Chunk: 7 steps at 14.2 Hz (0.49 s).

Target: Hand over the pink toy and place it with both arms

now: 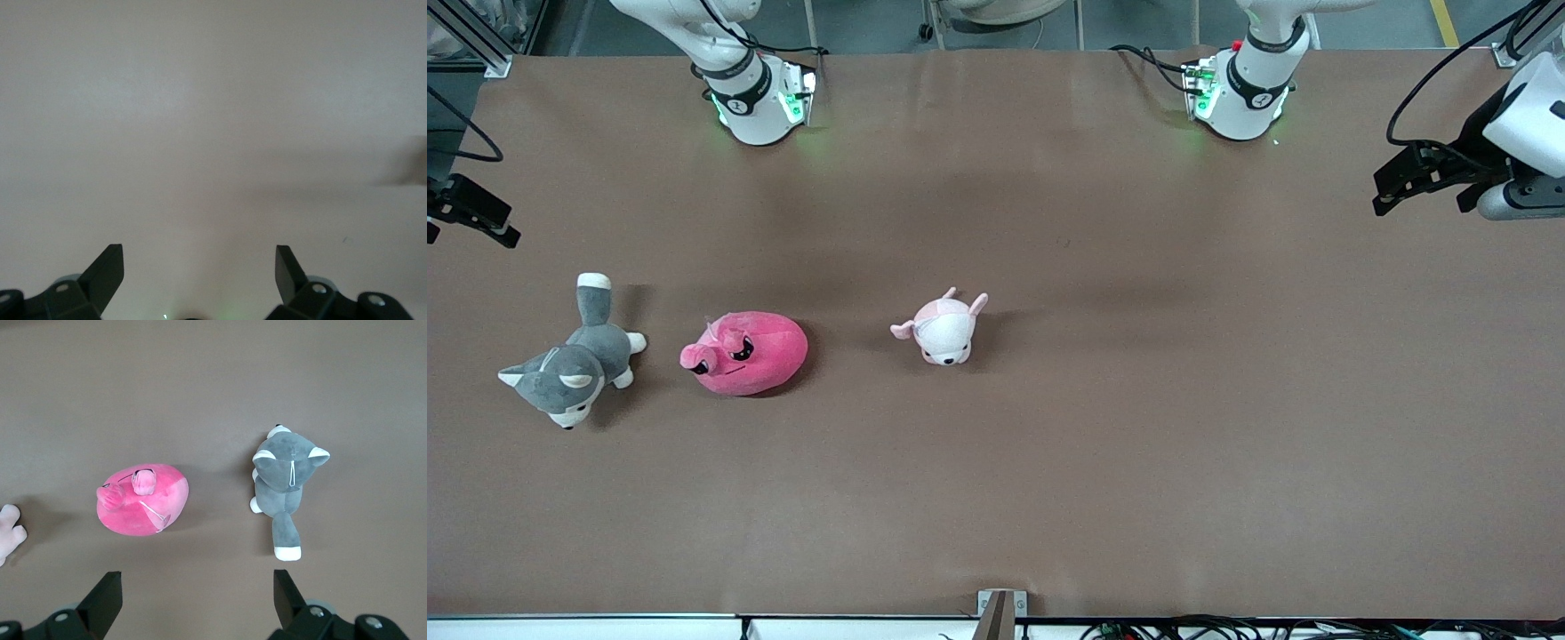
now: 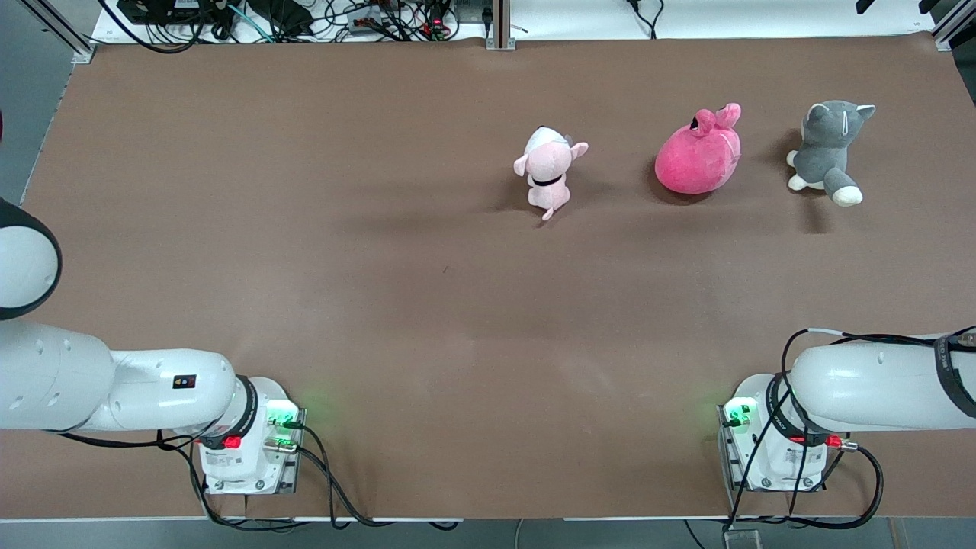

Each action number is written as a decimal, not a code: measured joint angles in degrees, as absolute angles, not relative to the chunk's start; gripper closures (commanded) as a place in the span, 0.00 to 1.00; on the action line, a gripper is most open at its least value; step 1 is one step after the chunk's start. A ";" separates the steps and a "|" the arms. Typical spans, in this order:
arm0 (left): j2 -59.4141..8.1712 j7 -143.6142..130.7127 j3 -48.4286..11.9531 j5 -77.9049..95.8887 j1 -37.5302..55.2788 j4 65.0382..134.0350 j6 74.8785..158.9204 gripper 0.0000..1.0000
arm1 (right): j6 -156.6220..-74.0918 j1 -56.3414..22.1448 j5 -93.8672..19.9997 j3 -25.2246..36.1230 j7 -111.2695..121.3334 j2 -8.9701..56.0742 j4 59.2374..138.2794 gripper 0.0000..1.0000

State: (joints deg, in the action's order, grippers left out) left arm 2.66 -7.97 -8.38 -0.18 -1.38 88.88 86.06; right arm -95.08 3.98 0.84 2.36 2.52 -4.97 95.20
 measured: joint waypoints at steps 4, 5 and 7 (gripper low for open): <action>2.25 -7.97 -8.36 -0.18 -1.41 88.61 85.77 0.00 | -95.07 3.98 0.98 2.36 2.53 -5.24 96.87 0.00; 2.20 -7.97 -8.36 -0.18 -1.41 88.61 85.55 0.00 | -95.07 3.98 1.03 2.36 2.54 -5.24 97.09 0.00; 2.13 -7.97 -8.36 -0.18 -1.41 88.61 85.42 0.00 | -94.93 3.98 1.07 2.36 2.55 -5.24 97.25 0.00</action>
State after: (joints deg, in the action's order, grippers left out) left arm 2.13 -7.97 -8.36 -0.18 -1.41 88.61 85.42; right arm -94.93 3.98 1.07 2.36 2.55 -5.24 97.25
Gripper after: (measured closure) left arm 0.000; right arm 0.000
